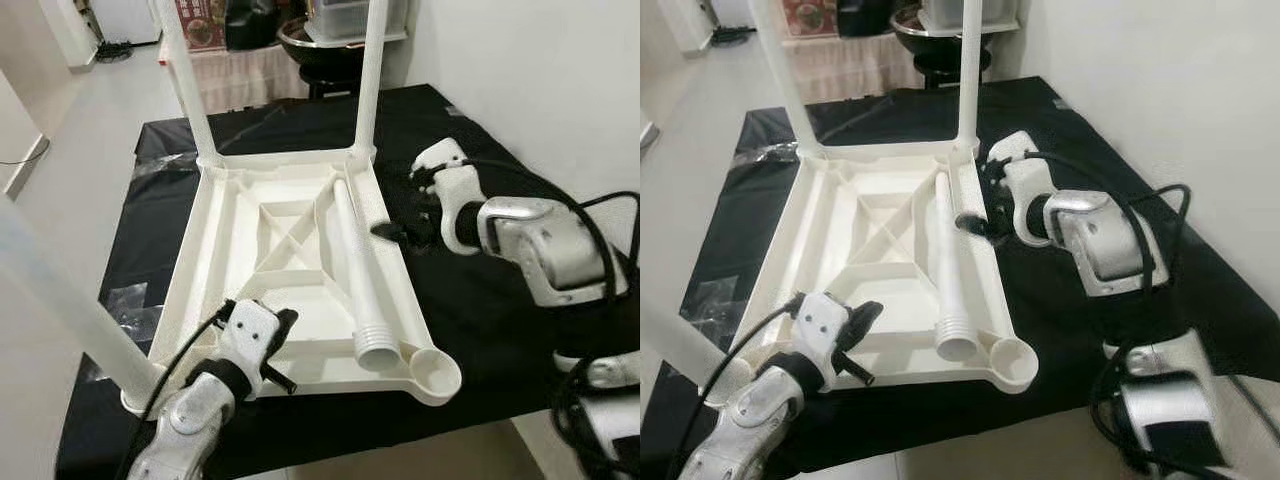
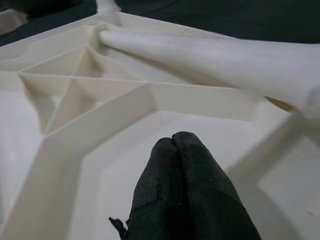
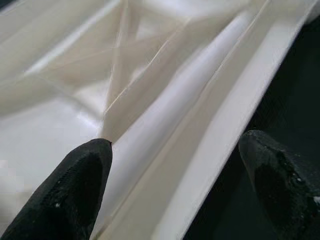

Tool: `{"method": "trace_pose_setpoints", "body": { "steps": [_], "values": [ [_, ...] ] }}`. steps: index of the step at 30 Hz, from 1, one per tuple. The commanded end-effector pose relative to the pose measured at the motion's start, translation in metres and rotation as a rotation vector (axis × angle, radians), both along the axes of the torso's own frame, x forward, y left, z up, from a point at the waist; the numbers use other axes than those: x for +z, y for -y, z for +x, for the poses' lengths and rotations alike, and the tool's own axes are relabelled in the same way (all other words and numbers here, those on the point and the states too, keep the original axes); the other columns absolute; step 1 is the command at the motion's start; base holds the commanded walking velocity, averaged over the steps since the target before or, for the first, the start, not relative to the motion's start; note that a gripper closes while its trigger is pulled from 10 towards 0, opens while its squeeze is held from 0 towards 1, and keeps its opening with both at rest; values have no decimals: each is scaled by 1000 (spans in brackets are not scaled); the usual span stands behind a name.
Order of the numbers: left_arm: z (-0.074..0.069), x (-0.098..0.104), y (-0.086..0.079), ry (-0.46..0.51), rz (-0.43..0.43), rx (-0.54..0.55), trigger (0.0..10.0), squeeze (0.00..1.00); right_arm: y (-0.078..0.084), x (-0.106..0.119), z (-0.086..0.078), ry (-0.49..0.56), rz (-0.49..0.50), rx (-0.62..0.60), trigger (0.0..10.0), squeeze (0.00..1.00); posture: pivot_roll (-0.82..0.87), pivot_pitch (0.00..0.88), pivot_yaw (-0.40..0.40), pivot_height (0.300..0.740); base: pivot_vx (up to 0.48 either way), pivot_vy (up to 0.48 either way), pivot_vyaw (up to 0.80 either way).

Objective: Building children table

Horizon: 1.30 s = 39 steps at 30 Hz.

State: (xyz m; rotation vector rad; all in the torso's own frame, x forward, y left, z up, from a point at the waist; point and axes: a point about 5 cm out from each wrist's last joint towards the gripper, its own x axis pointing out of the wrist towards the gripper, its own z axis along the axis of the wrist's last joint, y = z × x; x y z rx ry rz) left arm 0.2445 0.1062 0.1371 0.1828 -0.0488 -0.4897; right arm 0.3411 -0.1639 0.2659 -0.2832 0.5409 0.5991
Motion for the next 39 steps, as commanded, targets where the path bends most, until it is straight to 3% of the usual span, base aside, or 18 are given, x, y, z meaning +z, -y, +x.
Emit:
{"method": "trace_pose_setpoints", "body": {
  "steps": [1, 4, 6, 9, 18, 22, 28, 36, 37, 38, 39],
  "values": [
    [-4, -4, 1, -17, 37, -2, 10000, 0, -11, -11, -5, -115, 4, 29, 10000, 0, -67, 122, -28, 740, 0, 0, 0],
    [-5, -5, 3, -18, 41, -3, 10000, 0, -24, -26, -6, -204, 38, 11, 10000, 0, -70, 120, -40, 740, 0, 0, 0],
    [-5, -5, 3, -18, 41, -3, 10000, 0, -24, -26, -6, -204, 38, 11, 10000, 0, -70, 120, -40, 740, 0, 0, 0],
    [-7, -6, 5, -21, 38, -7, 10000, 0, -47, -47, -11, -336, 104, -18, 10000, 0, -73, 118, -48, 740, 0, 0, 0],
    [-7, -7, 8, -30, 25, -9, 10000, 0, -56, -37, -6, -354, 188, -41, 10000, 0, -77, 119, -55, 740, 0, 0, 0],
    [-6, -7, 8, -32, 19, -3, 10000, 0, -54, -34, -6, -356, 159, -35, 10000, 0, -80, 119, -61, 740, 0, 0, 0],
    [-5, -6, 10, -29, 7, 8, 10000, 0, -63, -58, -20, -412, 46, -21, 10000, 0, -93, 124, -75, 740, 0, 0, 0],
    [-4, -5, 11, -26, -5, 15, 10000, 0, -52, -67, -8, -346, -55, -110, 10000, 0, -100, 129, -86, 740, 0, 0, 0],
    [-4, -5, 11, -25, -7, 17, 10000, 0, -49, -68, -5, -319, -86, -122, 8824, 0, -100, 129, -86, 740, 0, 0, 0],
    [-3, -5, 11, -24, -8, 19, 10000, 0, -47, -67, -3, -298, -106, -128, 3922, 0, -99, 129, -91, 740, 0, 0, 0],
    [-4, -4, 11, -24, -9, 21, 10000, 0, -45, -66, -2, -278, -125, -131, 0, 0, -99, 129, -91, 740, 0, 0, 0]
  ]
}}
